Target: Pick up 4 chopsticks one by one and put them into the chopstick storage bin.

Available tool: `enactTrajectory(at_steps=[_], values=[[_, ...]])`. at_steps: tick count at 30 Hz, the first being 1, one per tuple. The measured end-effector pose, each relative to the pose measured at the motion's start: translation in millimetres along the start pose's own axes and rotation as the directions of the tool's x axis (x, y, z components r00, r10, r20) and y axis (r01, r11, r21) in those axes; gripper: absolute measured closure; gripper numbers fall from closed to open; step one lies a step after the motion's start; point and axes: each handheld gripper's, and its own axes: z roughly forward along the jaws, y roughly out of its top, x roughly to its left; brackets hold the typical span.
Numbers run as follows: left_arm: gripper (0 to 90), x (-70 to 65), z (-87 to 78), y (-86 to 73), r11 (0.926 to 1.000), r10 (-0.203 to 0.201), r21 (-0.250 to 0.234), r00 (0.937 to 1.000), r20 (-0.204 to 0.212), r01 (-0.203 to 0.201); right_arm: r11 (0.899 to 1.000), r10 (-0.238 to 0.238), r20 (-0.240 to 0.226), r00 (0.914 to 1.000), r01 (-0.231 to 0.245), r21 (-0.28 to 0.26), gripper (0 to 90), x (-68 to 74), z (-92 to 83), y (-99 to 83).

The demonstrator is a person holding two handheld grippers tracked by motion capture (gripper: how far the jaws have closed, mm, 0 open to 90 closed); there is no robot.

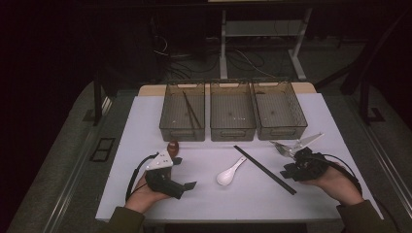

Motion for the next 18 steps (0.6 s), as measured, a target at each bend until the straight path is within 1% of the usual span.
enactTrajectory(at_steps=[2, 4, 7, 8, 9, 12, 18], values=[[0.0, 0.1, 0.2, -0.1, 1.0, 0.0, 0.003, 1.0, 0.0, 0.0, 1.0, -0.003, 0.003, 1.0, 0.003, 0.03, 68.5, 0.7, 1.4, -2.8], [0.0, -0.1, 0.4, 0.0, 1.0, -0.001, 0.003, 1.0, 0.0, 0.001, 0.998, -0.017, 0.001, 0.9999, 0.017, 0.067, 69.8, 0.8, 3.2, -4.7], [0.0, -0.3, 0.4, 0.0, 1.0, 0.001, 0.004, 1.0, 0.001, -0.001, 0.992, -0.032, -0.008, 0.9995, 0.033, 0.122, 72.3, 2.6, 7.4, -5.6], [0.0, -0.3, 0.4, -0.1, 1.0, 0.001, 0.003, 1.0, 0.001, -0.001, 0.99, -0.043, -0.006, 0.9991, 0.043, 0.134, 72.8, 3.4, 8.9, -5.5], [0.0, -0.2, 0.3, -0.1, 1.0, 0.002, 0.003, 1.0, 0.001, -0.002, 0.988, -0.044, -0.011, 0.999, 0.045, 0.146, 73.1, 4.9, 10.0, -5.2], [0.0, -0.4, 0.3, -0.1, 1.0, 0.001, 0.002, 1.0, 0.001, -0.001, 0.984, -0.059, -0.014, 0.9982, 0.06, 0.166, 74.4, 6.5, 13.2, -4.7], [0.0, -0.7, 1.1, -0.1, 1.0, 0.0, 0.0, 1.0, 0.001, 0.0, 0.98, -0.062, -0.008, 0.998, 0.062, 0.19, 76.5, 7.1, 17.7, -3.3]])
